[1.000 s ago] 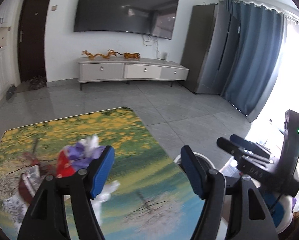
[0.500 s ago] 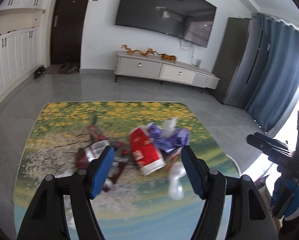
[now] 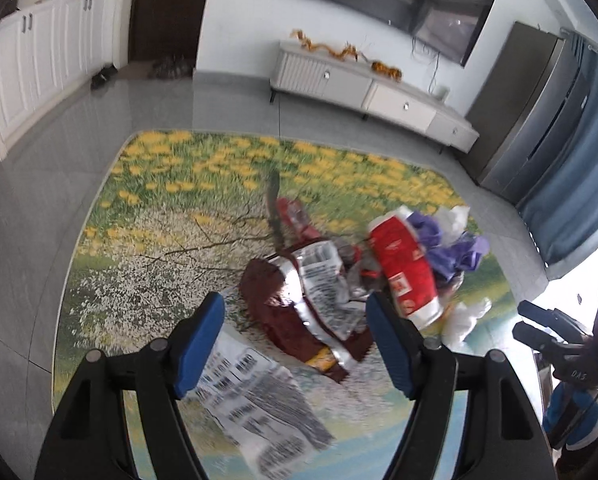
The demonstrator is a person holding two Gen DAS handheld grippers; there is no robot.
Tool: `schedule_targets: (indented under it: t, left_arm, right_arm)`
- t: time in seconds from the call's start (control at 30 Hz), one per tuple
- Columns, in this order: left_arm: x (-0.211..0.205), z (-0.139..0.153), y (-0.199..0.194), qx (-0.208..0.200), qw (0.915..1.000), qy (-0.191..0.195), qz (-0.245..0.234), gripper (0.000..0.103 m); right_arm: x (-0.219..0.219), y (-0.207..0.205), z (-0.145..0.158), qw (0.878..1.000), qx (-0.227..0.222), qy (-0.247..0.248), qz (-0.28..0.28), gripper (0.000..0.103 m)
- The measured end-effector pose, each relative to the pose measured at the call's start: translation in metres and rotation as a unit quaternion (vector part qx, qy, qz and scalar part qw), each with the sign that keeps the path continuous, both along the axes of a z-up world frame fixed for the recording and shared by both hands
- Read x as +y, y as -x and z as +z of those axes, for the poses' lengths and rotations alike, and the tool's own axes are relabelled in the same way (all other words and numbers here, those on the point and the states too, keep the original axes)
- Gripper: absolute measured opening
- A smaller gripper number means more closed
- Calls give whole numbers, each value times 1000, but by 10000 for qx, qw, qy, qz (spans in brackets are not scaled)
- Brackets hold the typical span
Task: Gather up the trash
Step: 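Grasp the brown wrapper with left tool while right tool grasps clear plastic bag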
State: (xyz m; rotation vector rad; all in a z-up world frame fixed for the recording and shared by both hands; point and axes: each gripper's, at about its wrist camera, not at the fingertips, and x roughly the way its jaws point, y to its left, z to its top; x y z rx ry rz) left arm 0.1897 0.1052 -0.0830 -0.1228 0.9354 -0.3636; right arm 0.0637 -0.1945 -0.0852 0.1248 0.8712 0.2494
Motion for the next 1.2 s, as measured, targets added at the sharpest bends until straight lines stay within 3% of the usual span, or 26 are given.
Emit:
schedule_targets:
  t: [0.13,0.27,0.5,0.73,0.83,0.9,1.1,1.2]
  left_arm:
    - [1,-9,-22,206,9989,-219,-351,72]
    - [-5,-8,-35,103,9962,-413,-762,72]
    - [-26,-15,-50,64,9849,-772,-1548,72]
    - [-32,-30,-53,224,9790,-968,-1778,72]
    - [-33,-36,-53,257,9789,-1077,-1718,71]
    - [-33,-39,-55,309,9792,-1097,-1677,57]
    - [-32,-44,-53,417,9796,-1069,-1648,42]
    - [-32,-42,-48,388,9801,-1075,-1624,31]
  right_arm:
    - [9,-17,-13,9997,185,-43,163,71]
    - [15,-29,-20,9993,278,-90,254,71]
    - [24,-42,-29,9986,383,-46,369,71]
    - [27,-48,-36,9979,480,-49,439,70]
    - [27,-49,-41,9974,554,-85,453,63]
    - [29,-49,-43,9971,593,-89,478,51]
    - [26,-45,-48,9963,666,-270,470,34]
    - [25,-42,-48,9962,656,-331,473,33]
